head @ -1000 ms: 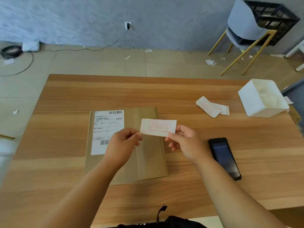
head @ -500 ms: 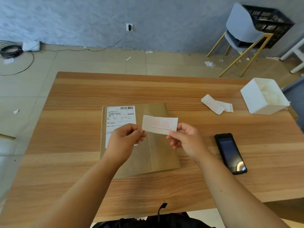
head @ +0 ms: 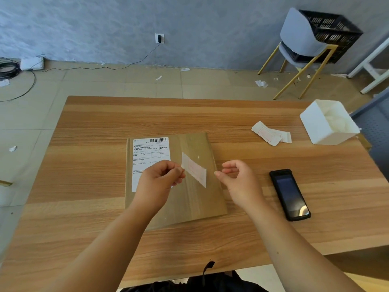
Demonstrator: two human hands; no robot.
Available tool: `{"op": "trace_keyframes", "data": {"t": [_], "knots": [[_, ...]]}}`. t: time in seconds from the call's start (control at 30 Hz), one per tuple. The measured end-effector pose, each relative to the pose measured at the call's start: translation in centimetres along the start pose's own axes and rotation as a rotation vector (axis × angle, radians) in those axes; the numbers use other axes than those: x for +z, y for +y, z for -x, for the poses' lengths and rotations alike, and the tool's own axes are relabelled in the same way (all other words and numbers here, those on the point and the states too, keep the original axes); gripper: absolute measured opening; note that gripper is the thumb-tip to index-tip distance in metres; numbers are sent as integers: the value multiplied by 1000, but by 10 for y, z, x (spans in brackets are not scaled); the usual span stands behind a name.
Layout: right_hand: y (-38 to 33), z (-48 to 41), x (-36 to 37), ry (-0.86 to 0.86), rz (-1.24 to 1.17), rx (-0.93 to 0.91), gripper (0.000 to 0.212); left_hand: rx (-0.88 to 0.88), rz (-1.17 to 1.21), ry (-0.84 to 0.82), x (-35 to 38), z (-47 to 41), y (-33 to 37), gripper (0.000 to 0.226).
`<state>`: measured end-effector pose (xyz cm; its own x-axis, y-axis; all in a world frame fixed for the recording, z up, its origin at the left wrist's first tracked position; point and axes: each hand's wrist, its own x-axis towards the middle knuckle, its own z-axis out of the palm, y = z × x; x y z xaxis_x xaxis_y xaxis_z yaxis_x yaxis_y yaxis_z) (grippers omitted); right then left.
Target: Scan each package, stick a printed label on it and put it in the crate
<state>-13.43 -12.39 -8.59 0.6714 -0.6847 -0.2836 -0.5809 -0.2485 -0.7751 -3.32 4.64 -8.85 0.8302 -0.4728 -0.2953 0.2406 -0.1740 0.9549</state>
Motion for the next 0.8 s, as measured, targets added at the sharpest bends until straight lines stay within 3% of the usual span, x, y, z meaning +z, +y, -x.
{"op": "trace_keyframes", "data": {"t": [0.17, 0.33, 0.63, 0.8], "knots": [[-21, 12, 9, -215, -23, -294, 11, 30, -65, -39, 5, 2, 1, 18], [-30, 18, 11, -338, -97, -318, 25, 70, -168, -93, 7, 7, 7, 20], [-27, 25, 3, -302, -176, -256, 21, 151, -321, -200, 9, 12, 14, 17], [-16, 26, 5, -139, -288, -101, 16, 109, -228, -168, 15, 10, 14, 16]]}}
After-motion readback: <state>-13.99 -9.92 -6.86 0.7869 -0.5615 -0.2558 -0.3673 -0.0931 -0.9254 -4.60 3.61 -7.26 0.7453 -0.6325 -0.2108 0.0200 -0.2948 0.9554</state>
